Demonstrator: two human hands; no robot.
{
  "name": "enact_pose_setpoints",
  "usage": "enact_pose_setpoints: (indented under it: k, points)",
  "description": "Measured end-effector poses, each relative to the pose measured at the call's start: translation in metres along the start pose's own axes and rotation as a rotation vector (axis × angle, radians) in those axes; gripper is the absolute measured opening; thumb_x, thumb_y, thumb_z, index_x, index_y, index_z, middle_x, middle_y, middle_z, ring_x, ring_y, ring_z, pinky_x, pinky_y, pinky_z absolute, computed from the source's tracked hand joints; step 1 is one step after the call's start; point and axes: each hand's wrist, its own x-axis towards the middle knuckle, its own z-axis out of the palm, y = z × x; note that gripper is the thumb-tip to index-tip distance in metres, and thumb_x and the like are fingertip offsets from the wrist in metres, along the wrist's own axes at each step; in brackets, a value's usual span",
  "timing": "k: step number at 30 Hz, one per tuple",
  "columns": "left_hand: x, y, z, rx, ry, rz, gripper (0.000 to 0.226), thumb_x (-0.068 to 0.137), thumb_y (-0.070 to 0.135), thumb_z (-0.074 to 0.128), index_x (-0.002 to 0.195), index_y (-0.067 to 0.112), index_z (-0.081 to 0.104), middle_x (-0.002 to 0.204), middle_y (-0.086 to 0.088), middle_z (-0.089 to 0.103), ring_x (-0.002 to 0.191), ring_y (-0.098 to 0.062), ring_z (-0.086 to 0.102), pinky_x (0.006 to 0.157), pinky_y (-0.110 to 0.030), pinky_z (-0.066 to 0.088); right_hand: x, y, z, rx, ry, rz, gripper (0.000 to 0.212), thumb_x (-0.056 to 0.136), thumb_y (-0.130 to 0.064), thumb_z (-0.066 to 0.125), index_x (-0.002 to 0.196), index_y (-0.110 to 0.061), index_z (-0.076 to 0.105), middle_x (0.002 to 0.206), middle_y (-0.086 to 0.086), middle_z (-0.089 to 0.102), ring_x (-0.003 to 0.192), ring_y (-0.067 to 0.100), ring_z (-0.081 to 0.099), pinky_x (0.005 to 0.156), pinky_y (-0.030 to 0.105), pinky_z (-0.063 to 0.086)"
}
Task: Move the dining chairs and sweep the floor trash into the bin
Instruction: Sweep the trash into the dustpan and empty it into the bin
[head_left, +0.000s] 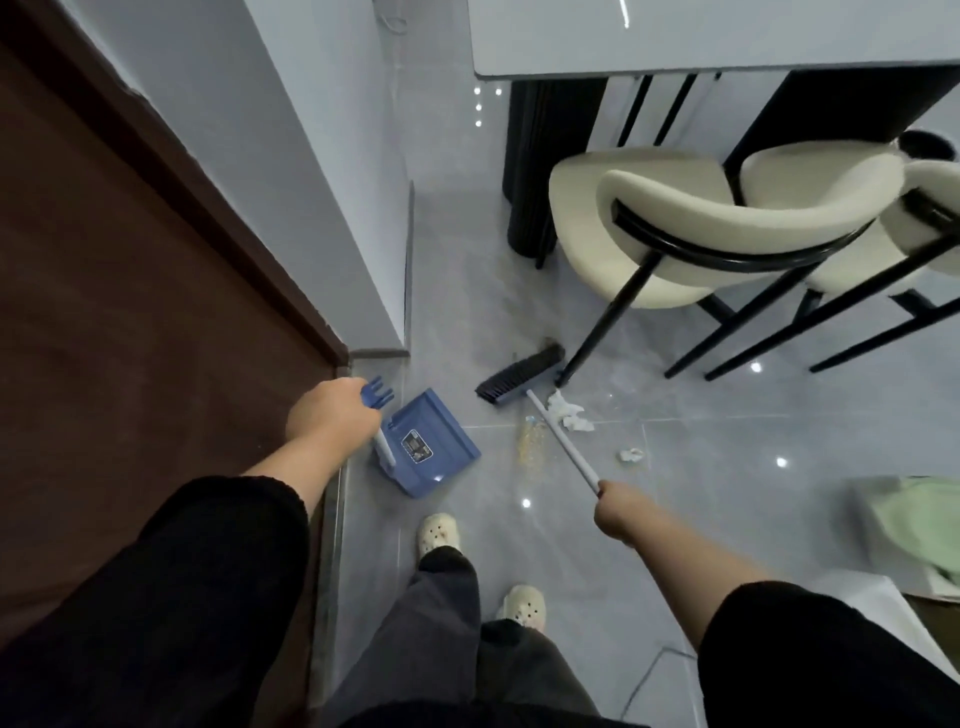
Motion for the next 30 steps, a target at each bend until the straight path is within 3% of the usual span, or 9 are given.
enact_pose_setpoints:
  k: [7, 11, 13, 15, 16, 21, 25, 30]
  points:
    - [-0.030, 0.008, 0.005, 0.100, 0.006, 0.087, 0.014, 0.087, 0.023, 0.048, 0.079, 0.017, 0.058, 0.092, -0.005, 0.065, 0.081, -0.028, 0.059, 0.066, -0.027, 0.045, -0.035, 0.027, 0.027, -0.055, -0.026, -0.012, 0.047, 0.092, -0.010, 0.040, 0.138, -0.019, 0.042, 0.121, 0.008, 0.057, 0.103, 0.024, 0.059, 0.088, 0.031, 0.049]
    - [-0.036, 0.009, 0.000, 0.150, -0.042, 0.168, 0.010, 0.085, 0.018, 0.049, 0.080, 0.016, 0.057, 0.097, -0.007, 0.065, 0.088, -0.029, 0.061, 0.068, -0.027, 0.044, -0.053, 0.046, 0.041, -0.032, -0.046, 0.019, 0.044, 0.091, -0.010, 0.041, 0.133, -0.016, 0.049, 0.125, 0.009, 0.055, 0.109, 0.024, 0.058, 0.088, 0.028, 0.047]
    - [-0.039, 0.007, -0.003, 0.193, -0.073, 0.227, 0.005, 0.081, 0.016, 0.051, 0.079, 0.017, 0.055, 0.099, -0.008, 0.065, 0.091, -0.030, 0.061, 0.069, -0.027, 0.045, -0.067, 0.049, 0.043, 0.058, -0.072, 0.030, 0.042, 0.094, -0.010, 0.037, 0.133, -0.017, 0.049, 0.112, 0.009, 0.057, 0.090, 0.023, 0.060, 0.069, 0.025, 0.049]
    - [-0.040, 0.005, -0.004, 0.221, -0.101, 0.279, 0.007, 0.078, 0.015, 0.053, 0.073, 0.018, 0.050, 0.099, -0.008, 0.065, 0.093, -0.031, 0.061, 0.069, -0.027, 0.044, -0.081, 0.051, 0.040, 0.226, -0.087, 0.051, 0.040, 0.098, -0.014, 0.032, 0.133, -0.022, 0.049, 0.089, 0.008, 0.051, 0.061, 0.019, 0.049, 0.046, 0.021, 0.039]
    - [-0.040, 0.004, -0.004, 0.231, -0.112, 0.305, 0.011, 0.078, 0.016, 0.053, 0.070, 0.019, 0.047, 0.100, -0.009, 0.065, 0.093, -0.031, 0.061, 0.068, -0.027, 0.043, -0.086, 0.054, 0.038, 0.303, -0.078, 0.068, 0.039, 0.099, -0.017, 0.032, 0.133, -0.024, 0.050, 0.080, 0.008, 0.048, 0.054, 0.017, 0.043, 0.043, 0.020, 0.034]
    - [-0.033, 0.009, 0.001, 0.246, -0.147, 0.394, 0.018, 0.078, 0.017, 0.053, 0.064, 0.019, 0.043, 0.100, -0.011, 0.066, 0.094, -0.032, 0.062, 0.072, -0.030, 0.047, -0.098, 0.077, 0.028, 0.478, 0.037, 0.106, 0.035, 0.101, -0.031, 0.035, 0.131, -0.029, 0.053, 0.077, 0.010, 0.048, 0.048, 0.017, 0.038, 0.047, 0.020, 0.029]
    - [-0.032, 0.018, 0.011, 0.230, -0.142, 0.414, 0.006, 0.082, 0.016, 0.051, 0.076, 0.017, 0.054, 0.102, -0.013, 0.066, 0.096, -0.033, 0.062, 0.071, -0.028, 0.045, -0.099, 0.075, 0.019, 0.572, 0.083, 0.132, 0.038, 0.102, -0.028, 0.035, 0.137, -0.027, 0.050, 0.081, 0.013, 0.050, 0.053, 0.020, 0.044, 0.048, 0.021, 0.033]
    - [-0.026, 0.013, 0.031, 0.207, -0.127, 0.427, 0.009, 0.086, 0.019, 0.049, 0.080, 0.019, 0.056, 0.101, -0.012, 0.067, 0.094, -0.032, 0.062, 0.068, -0.027, 0.041, -0.087, 0.059, 0.013, 0.719, 0.027, 0.219, 0.036, 0.103, -0.024, 0.032, 0.134, -0.020, 0.049, 0.067, 0.009, 0.042, 0.047, 0.018, 0.036, 0.046, 0.020, 0.026]
